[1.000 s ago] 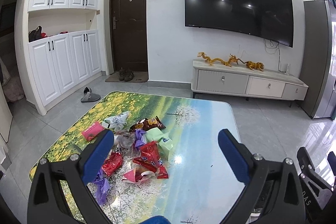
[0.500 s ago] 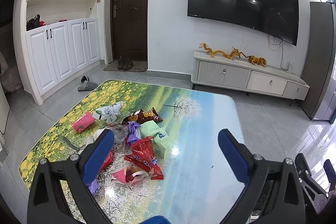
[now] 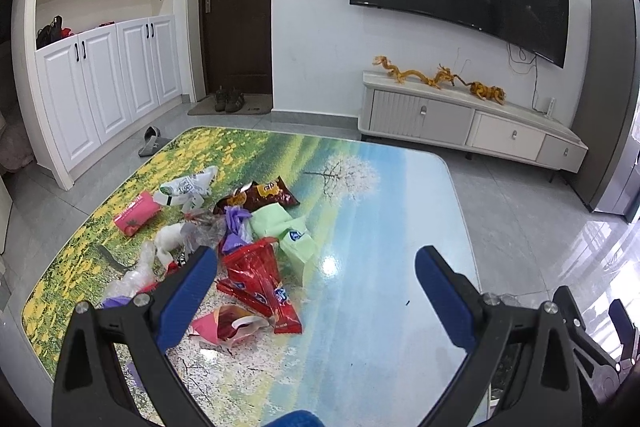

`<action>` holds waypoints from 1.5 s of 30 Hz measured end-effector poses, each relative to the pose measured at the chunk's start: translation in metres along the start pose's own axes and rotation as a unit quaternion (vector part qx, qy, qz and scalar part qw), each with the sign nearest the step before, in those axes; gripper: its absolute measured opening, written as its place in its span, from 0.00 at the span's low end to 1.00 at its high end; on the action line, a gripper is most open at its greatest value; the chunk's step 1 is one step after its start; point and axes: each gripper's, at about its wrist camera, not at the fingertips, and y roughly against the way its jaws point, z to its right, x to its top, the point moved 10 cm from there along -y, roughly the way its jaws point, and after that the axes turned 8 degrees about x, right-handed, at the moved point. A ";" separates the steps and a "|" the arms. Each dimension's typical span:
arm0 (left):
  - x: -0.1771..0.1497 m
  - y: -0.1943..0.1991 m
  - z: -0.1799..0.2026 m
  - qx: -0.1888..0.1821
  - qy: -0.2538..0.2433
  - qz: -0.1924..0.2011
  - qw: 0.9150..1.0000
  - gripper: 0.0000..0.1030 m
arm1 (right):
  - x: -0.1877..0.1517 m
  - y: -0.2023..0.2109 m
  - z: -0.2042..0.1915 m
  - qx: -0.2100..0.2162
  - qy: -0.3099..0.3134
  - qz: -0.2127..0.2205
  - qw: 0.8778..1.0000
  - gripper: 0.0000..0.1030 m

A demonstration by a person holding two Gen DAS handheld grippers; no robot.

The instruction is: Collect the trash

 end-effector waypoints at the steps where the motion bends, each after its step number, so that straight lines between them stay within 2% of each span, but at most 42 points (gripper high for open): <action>1: -0.001 -0.003 0.000 0.000 -0.001 -0.003 1.000 0.97 | -0.001 -0.002 0.000 0.000 -0.001 -0.002 1.000 1.00; 13: -0.014 -0.020 0.001 -0.005 -0.005 -0.026 1.000 0.97 | -0.011 -0.016 -0.001 -0.001 -0.001 -0.020 1.000 1.00; 23: -0.012 -0.012 -0.006 -0.003 0.006 -0.025 1.000 0.97 | -0.011 -0.013 -0.003 0.002 -0.003 -0.021 1.000 1.00; 39: 0.001 0.039 -0.002 -0.024 0.000 0.008 1.000 1.00 | 0.007 0.023 -0.001 -0.004 0.006 0.012 1.000 1.00; 45: 0.008 0.058 -0.015 -0.028 0.006 0.030 0.999 1.00 | 0.018 0.042 -0.008 -0.004 0.022 0.032 0.999 1.00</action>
